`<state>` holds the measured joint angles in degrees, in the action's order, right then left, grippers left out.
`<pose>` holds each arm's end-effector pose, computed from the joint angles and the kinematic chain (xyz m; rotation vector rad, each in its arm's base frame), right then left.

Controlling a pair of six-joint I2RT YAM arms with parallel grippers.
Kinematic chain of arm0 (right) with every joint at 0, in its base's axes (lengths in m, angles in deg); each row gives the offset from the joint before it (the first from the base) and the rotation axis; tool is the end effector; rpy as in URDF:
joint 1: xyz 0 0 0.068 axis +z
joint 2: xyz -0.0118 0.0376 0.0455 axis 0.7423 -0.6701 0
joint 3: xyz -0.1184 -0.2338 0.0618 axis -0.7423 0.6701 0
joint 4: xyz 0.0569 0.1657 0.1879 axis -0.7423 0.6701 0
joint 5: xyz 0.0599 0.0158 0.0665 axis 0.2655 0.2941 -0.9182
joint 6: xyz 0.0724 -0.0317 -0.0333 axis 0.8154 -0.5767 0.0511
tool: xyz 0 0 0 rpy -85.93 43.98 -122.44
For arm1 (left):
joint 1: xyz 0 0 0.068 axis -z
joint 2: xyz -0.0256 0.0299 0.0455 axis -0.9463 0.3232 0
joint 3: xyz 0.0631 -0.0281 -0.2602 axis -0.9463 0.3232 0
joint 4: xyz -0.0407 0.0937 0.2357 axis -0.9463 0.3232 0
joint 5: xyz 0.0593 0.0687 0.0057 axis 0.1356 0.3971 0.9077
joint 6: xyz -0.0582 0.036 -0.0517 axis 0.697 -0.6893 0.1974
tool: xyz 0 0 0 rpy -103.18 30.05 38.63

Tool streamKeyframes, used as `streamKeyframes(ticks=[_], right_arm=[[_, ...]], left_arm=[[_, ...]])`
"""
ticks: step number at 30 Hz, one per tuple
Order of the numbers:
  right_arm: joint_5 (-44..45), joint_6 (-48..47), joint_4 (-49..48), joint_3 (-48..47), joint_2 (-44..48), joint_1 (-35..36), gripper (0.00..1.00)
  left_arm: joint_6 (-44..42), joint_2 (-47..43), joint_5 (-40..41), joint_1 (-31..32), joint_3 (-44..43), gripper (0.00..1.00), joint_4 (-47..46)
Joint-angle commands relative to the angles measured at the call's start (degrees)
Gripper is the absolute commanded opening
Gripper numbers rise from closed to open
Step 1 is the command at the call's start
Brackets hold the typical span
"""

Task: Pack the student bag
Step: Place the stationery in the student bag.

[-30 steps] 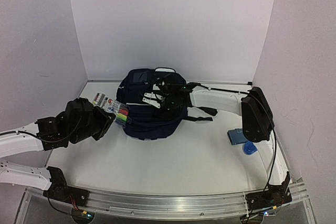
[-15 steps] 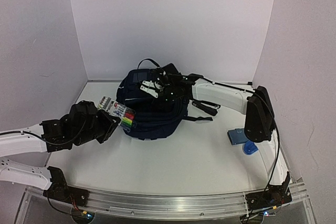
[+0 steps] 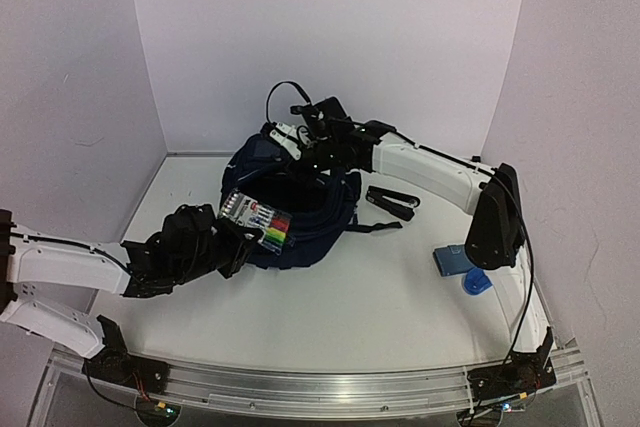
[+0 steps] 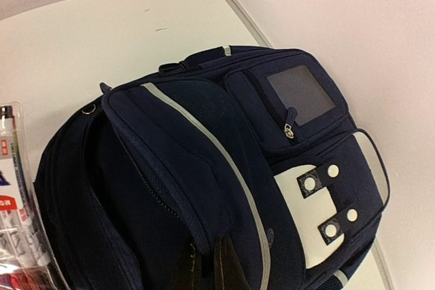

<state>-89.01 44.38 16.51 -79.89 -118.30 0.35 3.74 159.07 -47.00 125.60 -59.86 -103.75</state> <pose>0.3692 0.4269 0.2759 -1.3260 1.6789 0.3612 0.1852 -0.2258 0.1955 -0.7646 2.0344 -1.3178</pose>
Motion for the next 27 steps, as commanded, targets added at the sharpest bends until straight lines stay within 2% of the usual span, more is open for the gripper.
streamKeyframes(ticks=[1, 10, 21, 27], right_arm=[[-5.21, 4.59, -5.69, -3.57, 4.47, 0.52, 0.0], [-8.84, 5.44, -5.69, -0.54, 7.65, 0.51, 0.0], [-13.35, 3.19, -5.69, 9.42, 14.52, 0.53, 0.0], [-14.27, 3.74, -5.71, 10.24, 15.56, 0.53, 0.0]], left_arm=[[6.23, 3.23, 3.0, -0.01, 3.51, 0.0, -20.49], [11.25, 17.7, -2.43, -2.66, 1.63, 0.0, -36.54], [11.08, 24.92, -8.43, -8.68, -6.91, 0.0, -37.85], [13.11, 30.98, -11.74, -12.24, -10.1, 0.0, -46.82]])
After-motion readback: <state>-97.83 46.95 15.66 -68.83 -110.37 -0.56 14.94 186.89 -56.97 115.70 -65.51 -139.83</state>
